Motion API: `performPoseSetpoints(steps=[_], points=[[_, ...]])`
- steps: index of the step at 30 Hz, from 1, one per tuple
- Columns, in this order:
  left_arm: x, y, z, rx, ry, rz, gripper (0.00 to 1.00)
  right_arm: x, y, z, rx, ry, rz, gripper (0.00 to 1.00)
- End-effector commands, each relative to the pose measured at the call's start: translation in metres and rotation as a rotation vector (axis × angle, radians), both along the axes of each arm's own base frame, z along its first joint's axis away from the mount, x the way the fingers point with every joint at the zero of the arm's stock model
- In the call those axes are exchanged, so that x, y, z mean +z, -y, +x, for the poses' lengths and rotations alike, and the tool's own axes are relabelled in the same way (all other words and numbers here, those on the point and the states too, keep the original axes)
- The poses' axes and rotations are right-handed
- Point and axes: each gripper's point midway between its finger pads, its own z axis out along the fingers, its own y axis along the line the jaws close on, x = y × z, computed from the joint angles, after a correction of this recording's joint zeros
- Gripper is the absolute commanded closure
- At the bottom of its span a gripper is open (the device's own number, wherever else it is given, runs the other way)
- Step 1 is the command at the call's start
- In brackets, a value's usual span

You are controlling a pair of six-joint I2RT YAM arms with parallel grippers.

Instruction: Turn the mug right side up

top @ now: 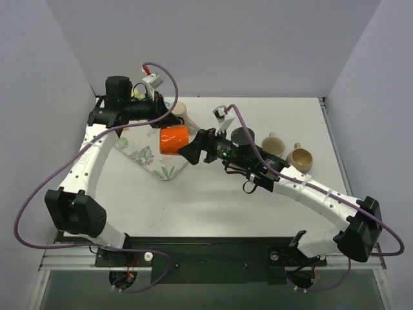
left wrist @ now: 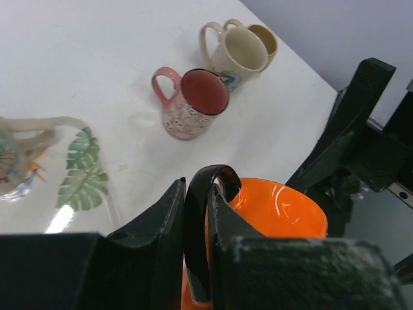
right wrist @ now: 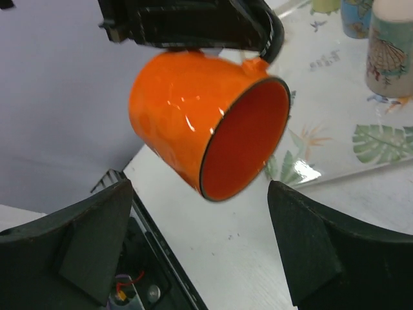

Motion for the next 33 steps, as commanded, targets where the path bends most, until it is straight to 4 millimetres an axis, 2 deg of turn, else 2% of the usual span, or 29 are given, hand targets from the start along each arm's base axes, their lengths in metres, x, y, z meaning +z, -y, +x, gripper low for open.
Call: performPoseSetpoints(steps=[1, 4, 5, 6, 7, 8, 9, 10, 11, 12, 13, 14, 15, 16, 17, 18, 20, 22, 23, 24, 25, 27, 28, 33], points=[[0.035, 0.029, -0.031, -0.138, -0.033, -0.144, 1.0, 0.053, -0.027, 0.0, 0.064, 0.054, 0.208, 0.22], [0.036, 0.037, -0.041, -0.173, -0.055, -0.156, 1.0, 0.062, -0.041, -0.001, 0.115, 0.053, 0.252, 0.32], [0.039, 0.039, -0.041, -0.188, -0.047, -0.171, 1.0, 0.062, -0.048, 0.002, 0.125, 0.042, 0.267, 0.39], [0.043, 0.04, -0.042, -0.194, -0.059, -0.192, 1.0, 0.063, -0.052, -0.001, 0.157, 0.034, 0.278, 0.48], [0.043, 0.042, -0.042, -0.199, -0.066, -0.198, 1.0, 0.059, -0.057, -0.001, 0.166, 0.019, 0.287, 0.65], [0.043, 0.041, -0.042, -0.2, -0.059, -0.199, 1.0, 0.06, -0.057, 0.0, 0.163, 0.021, 0.288, 0.77], [0.041, 0.04, -0.041, -0.2, -0.039, -0.187, 1.0, 0.054, -0.052, 0.003, 0.136, 0.019, 0.267, 0.97], [0.037, 0.038, -0.038, -0.181, -0.046, -0.17, 1.0, 0.054, -0.046, 0.005, 0.109, 0.027, 0.248, 1.0], [0.031, 0.033, -0.03, -0.151, -0.008, -0.132, 0.95, 0.038, -0.037, 0.01, 0.06, 0.029, 0.168, 1.0], [0.022, 0.026, -0.024, -0.11, -0.015, -0.088, 0.79, 0.036, -0.03, 0.011, 0.034, 0.034, 0.135, 1.0], [0.015, 0.015, -0.007, -0.03, 0.043, -0.009, 0.43, 0.015, -0.017, 0.017, -0.028, 0.02, 0.025, 1.0], [0.005, 0.007, -0.002, 0.001, 0.061, 0.053, 0.25, 0.01, -0.009, 0.017, -0.043, 0.031, -0.039, 1.0], [-0.002, -0.009, 0.015, 0.085, 0.126, 0.155, 0.22, -0.012, 0.006, 0.019, -0.095, -0.005, -0.145, 1.0], [-0.007, -0.016, 0.019, 0.116, 0.136, 0.196, 0.19, -0.019, 0.013, 0.016, -0.1, 0.004, -0.209, 1.0], [-0.014, -0.031, 0.031, 0.17, 0.178, 0.276, 0.18, -0.04, 0.031, 0.017, -0.157, -0.028, -0.317, 1.0], [-0.017, -0.041, 0.036, 0.204, 0.187, 0.311, 0.18, -0.05, 0.037, 0.014, -0.156, -0.027, -0.391, 1.0], [-0.023, -0.06, 0.048, 0.269, 0.216, 0.393, 0.17, -0.087, 0.065, 0.005, -0.182, -0.085, -0.607, 1.0], [-0.027, -0.076, 0.058, 0.32, 0.258, 0.474, 0.17, -0.114, 0.079, 0.002, -0.191, -0.121, -0.728, 1.0], [-0.032, -0.086, 0.063, 0.348, 0.269, 0.526, 0.17, -0.121, 0.084, 0.001, -0.196, -0.131, -0.756, 1.0], [-0.032, -0.089, 0.065, 0.361, 0.282, 0.54, 0.17, -0.137, 0.091, 0.0, -0.208, -0.154, -0.809, 1.0], [-0.036, -0.094, 0.068, 0.372, 0.289, 0.571, 0.17, -0.142, 0.094, -0.001, -0.214, -0.162, -0.826, 1.0], [-0.046, -0.099, 0.07, 0.364, 0.294, 0.616, 0.17, -0.168, 0.099, -0.006, -0.196, -0.209, -0.894, 1.0], [-0.047, -0.104, 0.071, 0.371, 0.306, 0.646, 0.17, -0.174, 0.101, -0.009, -0.187, -0.224, -0.914, 1.0], [-0.082, -0.119, 0.079, 0.341, 0.295, 0.772, 0.17, -0.214, 0.11, -0.01, -0.162, -0.259, -1.028, 1.0]])
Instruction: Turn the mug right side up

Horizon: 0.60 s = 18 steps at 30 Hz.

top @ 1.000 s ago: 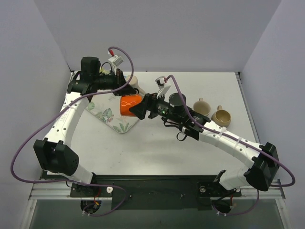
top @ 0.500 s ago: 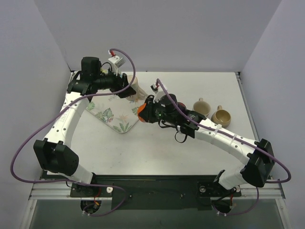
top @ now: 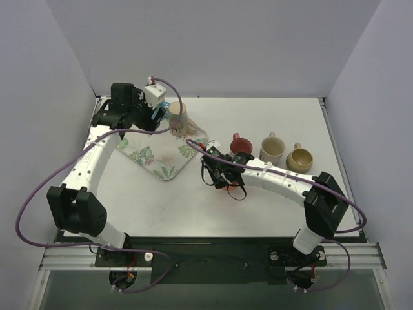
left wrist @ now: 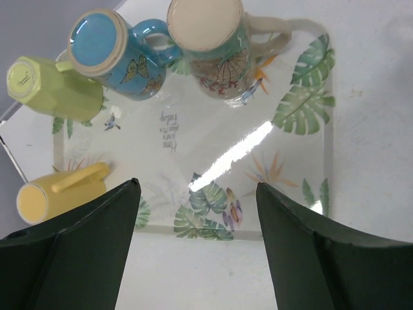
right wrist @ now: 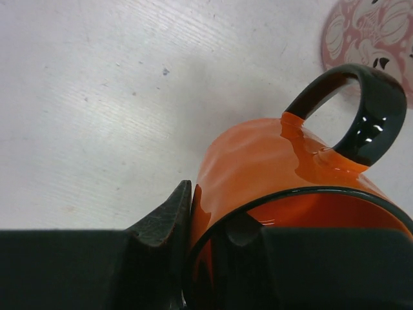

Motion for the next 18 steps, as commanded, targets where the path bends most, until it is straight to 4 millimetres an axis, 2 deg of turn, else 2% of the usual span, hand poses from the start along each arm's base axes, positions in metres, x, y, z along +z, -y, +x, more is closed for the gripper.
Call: performPoseSetpoints(steps=[1, 2, 5, 9, 10, 11, 12, 13, 14, 18], points=[[-0.023, -0.02, 0.011, -0.044, 0.007, 0.17, 0.18, -0.019, 0.019, 0.005, 0.004, 0.03, -0.121, 1.0], [-0.035, -0.021, 0.006, -0.07, -0.036, 0.182, 0.18, -0.026, 0.023, 0.006, -0.005, 0.015, -0.138, 1.0], [-0.044, -0.027, 0.007, -0.099, -0.052, 0.202, 0.18, -0.037, 0.023, 0.005, -0.01, -0.02, -0.136, 1.0], [-0.056, -0.053, 0.021, -0.091, -0.05, 0.287, 0.19, -0.052, 0.024, 0.004, -0.023, -0.048, -0.113, 1.0], [-0.066, -0.058, 0.023, -0.099, -0.071, 0.321, 0.19, -0.057, 0.025, 0.004, -0.024, -0.061, -0.103, 0.95], [-0.067, -0.063, 0.025, -0.133, -0.069, 0.376, 0.2, -0.059, 0.026, 0.003, -0.022, -0.064, -0.099, 0.91], [-0.082, -0.068, 0.021, -0.167, -0.122, 0.407, 0.23, -0.06, 0.029, 0.004, -0.029, -0.063, -0.101, 0.84], [-0.085, -0.072, 0.019, -0.205, -0.138, 0.45, 0.24, -0.06, 0.03, 0.004, -0.032, -0.063, -0.099, 0.8], [-0.095, -0.076, 0.02, -0.217, -0.165, 0.466, 0.24, -0.056, 0.031, 0.005, -0.034, -0.057, -0.094, 0.71], [-0.11, -0.102, 0.035, -0.261, -0.194, 0.573, 0.24, -0.035, 0.029, 0.006, -0.024, -0.029, -0.075, 0.54]])
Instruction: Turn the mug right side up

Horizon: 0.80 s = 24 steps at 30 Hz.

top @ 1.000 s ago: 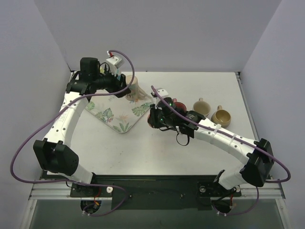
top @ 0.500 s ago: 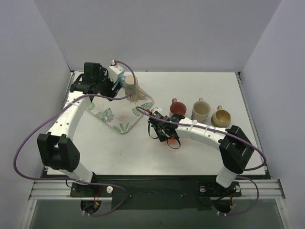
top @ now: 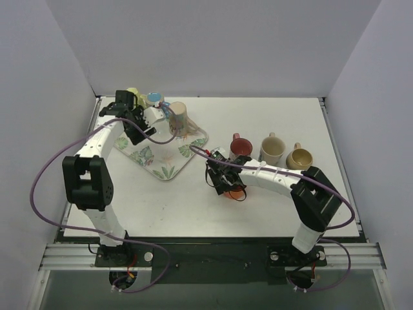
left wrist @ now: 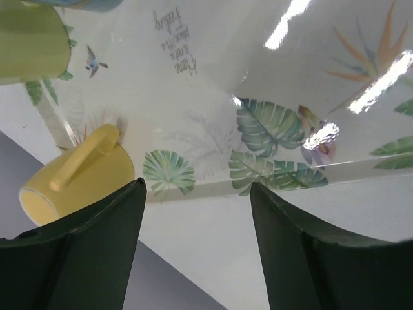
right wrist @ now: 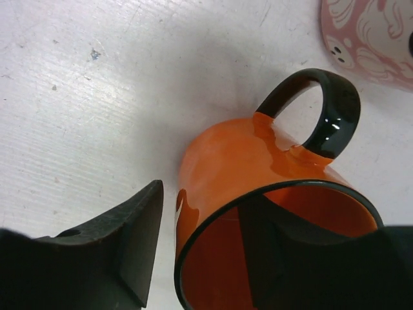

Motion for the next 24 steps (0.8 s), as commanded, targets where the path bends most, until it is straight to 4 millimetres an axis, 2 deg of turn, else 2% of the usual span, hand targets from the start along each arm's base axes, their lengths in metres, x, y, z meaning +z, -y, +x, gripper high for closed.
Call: performPoseSetpoints(steps=[1, 4, 5, 6, 7, 9, 12, 13, 14, 15, 16, 17, 18, 19, 22, 24], points=[[0.003, -0.036, 0.02, -0.107, -0.007, 0.168, 0.25, 0.035, -0.003, 0.004, 0.016, 0.06, 0.037, 0.51], [0.002, -0.053, 0.047, -0.115, 0.01, 0.213, 0.25, 0.062, -0.005, 0.003, 0.045, 0.088, 0.045, 0.42], [-0.006, -0.053, 0.054, -0.127, 0.004, 0.223, 0.25, 0.074, -0.01, 0.003, 0.059, 0.104, 0.069, 0.41], [-0.001, -0.052, 0.061, -0.17, 0.023, 0.244, 0.25, 0.08, -0.01, 0.002, 0.062, 0.105, 0.08, 0.38], [-0.011, -0.069, 0.059, -0.174, -0.018, 0.255, 0.25, 0.089, -0.012, 0.002, 0.064, 0.119, 0.103, 0.37], [-0.013, -0.072, 0.07, -0.244, 0.005, 0.288, 0.25, 0.101, -0.014, 0.004, 0.067, 0.144, 0.128, 0.35], [-0.016, -0.085, 0.092, -0.292, 0.041, 0.377, 0.24, 0.108, -0.01, 0.007, 0.063, 0.171, 0.122, 0.35], [-0.029, -0.088, 0.096, -0.294, 0.016, 0.387, 0.24, 0.112, -0.008, 0.009, 0.056, 0.184, 0.12, 0.34], [-0.022, -0.094, 0.106, -0.287, 0.023, 0.417, 0.24, 0.113, -0.009, 0.01, 0.054, 0.187, 0.123, 0.34], [-0.043, -0.097, 0.102, -0.299, -0.044, 0.409, 0.24, 0.114, -0.008, 0.011, 0.05, 0.186, 0.121, 0.33], [-0.031, -0.1, 0.108, -0.295, -0.039, 0.412, 0.24, 0.114, -0.008, 0.012, 0.048, 0.188, 0.121, 0.32], [-0.048, -0.102, 0.111, -0.297, -0.072, 0.405, 0.24, 0.115, -0.008, 0.012, 0.047, 0.187, 0.121, 0.32], [-0.04, -0.104, 0.119, -0.294, -0.051, 0.417, 0.24, 0.116, -0.009, 0.013, 0.047, 0.189, 0.124, 0.32], [-0.051, -0.108, 0.123, -0.288, -0.068, 0.439, 0.24, 0.114, -0.01, 0.014, 0.047, 0.184, 0.122, 0.32], [-0.06, -0.116, 0.134, -0.274, -0.054, 0.484, 0.24, 0.113, -0.013, 0.014, 0.052, 0.172, 0.127, 0.32], [-0.068, -0.121, 0.134, -0.272, -0.076, 0.505, 0.26, 0.11, -0.015, 0.014, 0.055, 0.159, 0.127, 0.32]])
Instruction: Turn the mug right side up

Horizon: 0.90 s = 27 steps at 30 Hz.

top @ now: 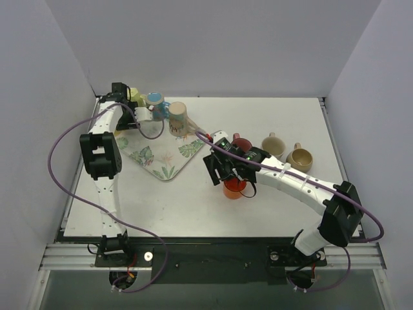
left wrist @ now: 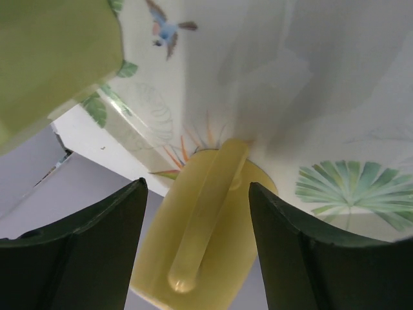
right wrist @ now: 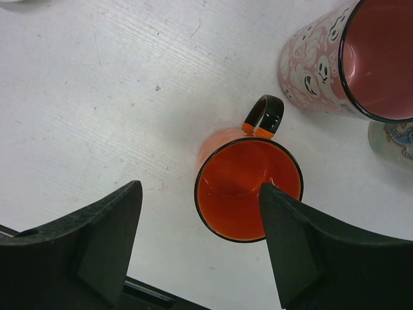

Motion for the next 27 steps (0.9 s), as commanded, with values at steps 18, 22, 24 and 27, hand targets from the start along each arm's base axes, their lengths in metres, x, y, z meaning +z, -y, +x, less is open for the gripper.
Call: performPoseSetpoints(steps=[18, 22, 24, 27], points=[[0.076, 0.018, -0.023, 0.058, 0.09, -0.159, 1.0, 0.019, 0.009, 0.004, -0.018, 0.043, -0.003, 0.32], [0.109, 0.039, -0.036, 0.182, 0.115, -0.321, 1.0, 0.029, 0.01, 0.006, -0.026, 0.081, 0.019, 0.32], [0.12, 0.053, -0.049, 0.223, 0.084, -0.411, 1.0, 0.034, 0.008, 0.006, -0.024, 0.101, 0.038, 0.32], [0.143, 0.079, -0.071, 0.311, 0.054, -0.608, 1.0, 0.042, 0.001, 0.003, 0.009, 0.129, 0.096, 0.32]])
